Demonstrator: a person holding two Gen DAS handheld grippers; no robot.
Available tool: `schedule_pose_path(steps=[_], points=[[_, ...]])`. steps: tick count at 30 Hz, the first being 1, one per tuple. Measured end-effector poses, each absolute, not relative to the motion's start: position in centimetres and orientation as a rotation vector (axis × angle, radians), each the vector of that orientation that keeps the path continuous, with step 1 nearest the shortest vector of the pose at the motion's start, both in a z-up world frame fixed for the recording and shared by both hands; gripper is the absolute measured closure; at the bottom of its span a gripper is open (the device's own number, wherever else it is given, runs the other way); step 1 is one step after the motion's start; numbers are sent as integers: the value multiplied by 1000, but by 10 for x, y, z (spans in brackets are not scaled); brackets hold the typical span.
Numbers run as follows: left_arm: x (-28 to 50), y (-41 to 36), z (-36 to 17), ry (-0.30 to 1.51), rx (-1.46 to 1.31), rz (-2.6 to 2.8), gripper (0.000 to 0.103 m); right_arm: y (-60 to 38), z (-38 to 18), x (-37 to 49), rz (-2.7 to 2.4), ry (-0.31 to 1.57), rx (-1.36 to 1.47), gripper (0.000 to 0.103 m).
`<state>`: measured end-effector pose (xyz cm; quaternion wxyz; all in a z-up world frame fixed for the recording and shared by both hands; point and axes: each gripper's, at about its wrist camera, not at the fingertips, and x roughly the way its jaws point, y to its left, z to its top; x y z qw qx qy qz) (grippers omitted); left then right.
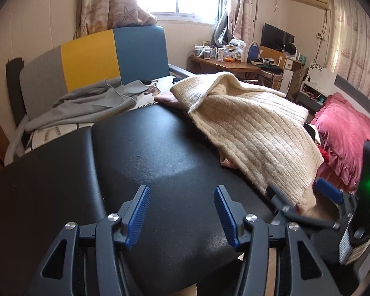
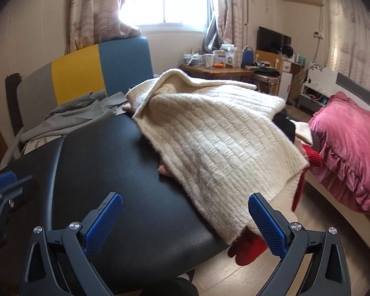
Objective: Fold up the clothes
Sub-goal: 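Move both grippers toward the cream sweater on the black bench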
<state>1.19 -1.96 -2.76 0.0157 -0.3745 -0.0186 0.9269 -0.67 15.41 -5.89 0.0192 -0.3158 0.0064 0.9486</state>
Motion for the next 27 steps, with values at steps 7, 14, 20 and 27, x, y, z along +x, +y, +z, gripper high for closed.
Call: schedule_pose_path(steps=[7, 14, 20, 27], points=[[19, -41, -66, -69, -1298, 2896, 48, 129, -67, -15, 2893, -176, -1080, 0], [19, -64, -110, -38, -1377, 2879, 48, 141, -96, -21, 2988, 108, -1328, 0], [21, -84, -148, -14, -1480, 2834, 48, 167, -106, -21, 3094, 548, -1468, 0], [15, -101, -171, -35, -1536, 2805, 48, 187, -80, -37, 3150, 676, -1351, 1]])
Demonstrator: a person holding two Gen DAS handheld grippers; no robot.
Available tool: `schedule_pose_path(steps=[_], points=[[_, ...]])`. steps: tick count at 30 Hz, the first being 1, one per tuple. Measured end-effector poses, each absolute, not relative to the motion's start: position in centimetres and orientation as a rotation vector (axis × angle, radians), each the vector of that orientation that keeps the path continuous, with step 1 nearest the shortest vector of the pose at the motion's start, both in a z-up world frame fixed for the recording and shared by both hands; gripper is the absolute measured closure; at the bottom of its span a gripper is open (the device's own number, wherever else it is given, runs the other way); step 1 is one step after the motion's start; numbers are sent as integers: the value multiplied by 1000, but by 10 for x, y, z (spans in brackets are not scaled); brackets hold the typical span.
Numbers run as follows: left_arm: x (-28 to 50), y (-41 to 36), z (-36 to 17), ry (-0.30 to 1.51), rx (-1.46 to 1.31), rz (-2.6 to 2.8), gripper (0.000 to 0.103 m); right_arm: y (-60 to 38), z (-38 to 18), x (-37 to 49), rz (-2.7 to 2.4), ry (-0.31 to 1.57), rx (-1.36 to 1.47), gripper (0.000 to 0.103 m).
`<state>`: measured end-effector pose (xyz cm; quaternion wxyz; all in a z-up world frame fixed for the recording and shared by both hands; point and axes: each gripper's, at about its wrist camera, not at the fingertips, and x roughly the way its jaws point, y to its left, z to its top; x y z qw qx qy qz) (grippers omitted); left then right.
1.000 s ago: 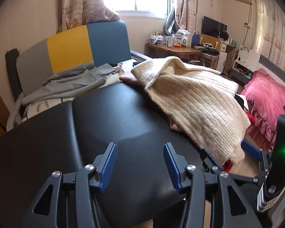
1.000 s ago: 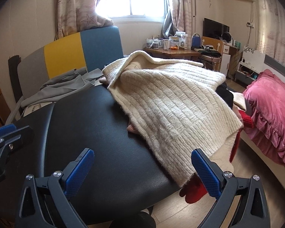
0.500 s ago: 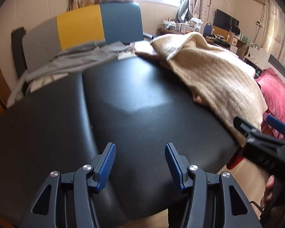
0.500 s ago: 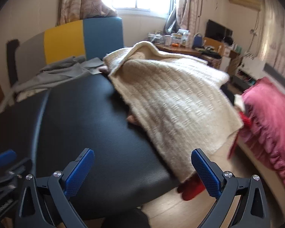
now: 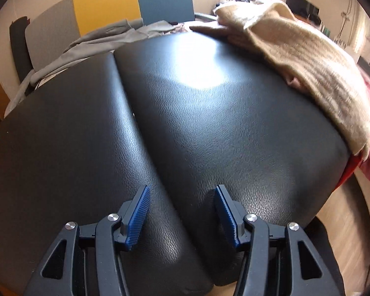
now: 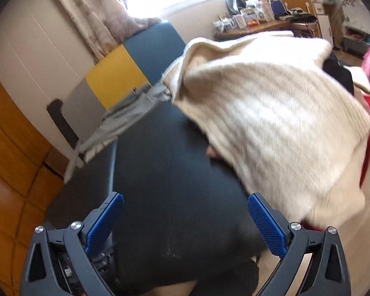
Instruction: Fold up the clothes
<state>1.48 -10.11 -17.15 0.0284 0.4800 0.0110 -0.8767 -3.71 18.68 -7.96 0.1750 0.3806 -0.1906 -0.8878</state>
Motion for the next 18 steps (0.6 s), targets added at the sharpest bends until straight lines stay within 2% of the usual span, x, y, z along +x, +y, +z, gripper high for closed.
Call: schedule_pose_path(steps=[2, 5, 7, 8, 9, 11, 18], points=[[14, -102, -172, 18, 1478, -2705, 47, 195, -71, -47, -2460, -654, 1036, 1], [14, -102, -172, -5, 1481, -2700, 45, 215, -61, -72, -2307, -934, 982, 0], [15, -103, -172, -24, 1473, -2696, 40, 228, -52, -90, -2220, -1096, 917, 0], [15, -104, -173, -22, 1466, -2693, 35, 231, -46, -97, -2193, -1140, 862, 0], [16, -108, -174, -6, 1459, -2683, 26, 232, -41, -106, -2180, -1156, 823, 0], [14, -120, -175, 63, 1462, -2667, 17, 229, -36, -132, -2189, -1165, 828, 0], [11, -123, -175, 39, 1470, -2672, 15, 217, -53, -222, -2259, -1301, 832, 0]])
